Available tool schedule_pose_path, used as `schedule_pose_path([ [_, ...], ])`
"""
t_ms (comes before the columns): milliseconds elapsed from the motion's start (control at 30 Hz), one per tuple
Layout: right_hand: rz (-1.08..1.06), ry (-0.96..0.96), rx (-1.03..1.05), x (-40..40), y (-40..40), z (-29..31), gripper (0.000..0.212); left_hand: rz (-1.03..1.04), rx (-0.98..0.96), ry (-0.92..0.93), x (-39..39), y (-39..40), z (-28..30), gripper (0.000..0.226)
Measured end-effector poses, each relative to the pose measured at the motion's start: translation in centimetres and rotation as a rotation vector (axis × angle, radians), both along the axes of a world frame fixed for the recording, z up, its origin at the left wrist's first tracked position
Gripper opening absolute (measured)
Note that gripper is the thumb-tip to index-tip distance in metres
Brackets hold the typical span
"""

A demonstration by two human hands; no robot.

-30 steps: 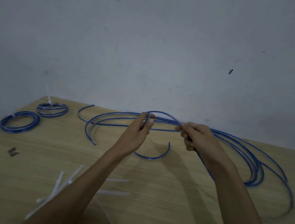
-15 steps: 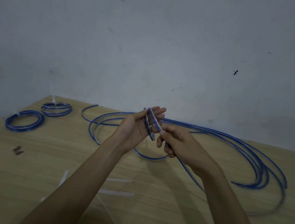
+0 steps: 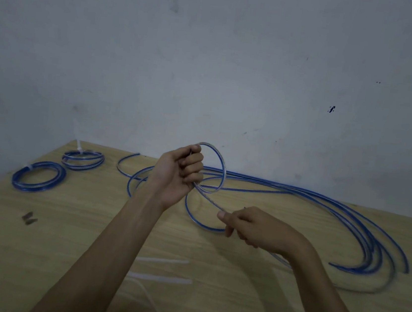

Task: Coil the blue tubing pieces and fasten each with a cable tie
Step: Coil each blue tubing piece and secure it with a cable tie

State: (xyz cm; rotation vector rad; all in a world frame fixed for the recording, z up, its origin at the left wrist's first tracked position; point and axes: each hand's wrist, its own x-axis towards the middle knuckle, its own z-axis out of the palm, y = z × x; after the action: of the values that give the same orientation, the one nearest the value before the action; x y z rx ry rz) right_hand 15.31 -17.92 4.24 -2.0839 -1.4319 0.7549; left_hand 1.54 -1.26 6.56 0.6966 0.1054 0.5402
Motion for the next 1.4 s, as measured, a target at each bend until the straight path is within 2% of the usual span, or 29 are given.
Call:
schedule_pose_path([
  [133, 0.004, 0.055, -0.029, 1.3, -0.9, 0.2, 0.051, -0.008, 0.142, 0.130, -1.2, 0.8, 0.6, 0.020],
  [233, 0.013, -0.162, -0.066, 2.0, -0.9, 0.0, 0.048, -0.106, 0.280, 0.253, -1.4, 0.6, 0.5, 0.020],
  [300, -0.061, -0.304, -0.075, 2.2, -0.4, -0.6, 0.052, -0.199, 0.402, 0.325, -1.1, 0.0, 0.4, 0.023],
  [400, -0.179, -0.397, -0.124, 2.7, -0.2, -1.6, 0.071, -0.315, 0.614, 0.421, -0.9, -0.7, 0.6, 0.029],
  [433, -0.194, -0.399, -0.156, 2.9, -0.3, -1.7, 0.071, -0.331, 0.694, 0.464, -0.8, -0.9, 0.7, 0.032],
  [500, -0.205, -0.399, -0.194, 3.2, -0.5, -1.9, 0.063, -0.344, 0.850, 0.572, -0.8, -1.3, 0.8, 0.035],
  [567, -0.216, -0.478, -0.200, 3.4, -0.3, -2.1, 0.051, -0.350, 0.968, 0.666, -0.7, -1.9, 0.7, 0.035],
  [700, -0.289, -0.661, -0.159, 3.2, 0.1, -2.3, 0.036, -0.400, 1.027, 0.670, -0.4, -2.8, 0.8, 0.035],
  [800, -0.435, -0.707, -0.083, 3.4, -0.3, -2.1, 0.057, -0.403, 1.049, 0.638, -0.8, -2.7, 1.2, 0.035],
  [867, -0.527, -0.646, -0.015, 3.6, -0.3, -2.2, 0.066, -0.400, 1.071, 0.621, -1.1, -2.6, 1.4, 0.034],
  [933, -0.546, -0.499, 0.080, 3.9, -0.2, -2.0, 0.067, -0.384, 1.069, 0.606, -1.2, -2.6, 1.5, 0.034],
  [1100, -0.467, 0.040, 0.345, 3.2, -0.1, -0.3, 0.036, -0.313, 1.226, 0.644, -0.7, -2.9, 0.8, 0.036],
  [1233, -0.431, 0.380, 0.516, 2.5, -0.1, 1.3, 0.031, -0.087, 1.457, 0.641, 0.2, -3.2, -0.1, 0.035],
  [1300, -0.326, 0.455, 0.502, 1.8, -0.7, 2.0, 0.027, -0.003, 1.522, 0.624, 0.7, -3.4, -0.8, 0.032],
  [1400, -0.296, 0.353, 0.356, 0.9, -1.7, 3.0, 0.015, 0.130, 1.591, 0.652, 1.3, -3.0, -1.8, 0.029],
])
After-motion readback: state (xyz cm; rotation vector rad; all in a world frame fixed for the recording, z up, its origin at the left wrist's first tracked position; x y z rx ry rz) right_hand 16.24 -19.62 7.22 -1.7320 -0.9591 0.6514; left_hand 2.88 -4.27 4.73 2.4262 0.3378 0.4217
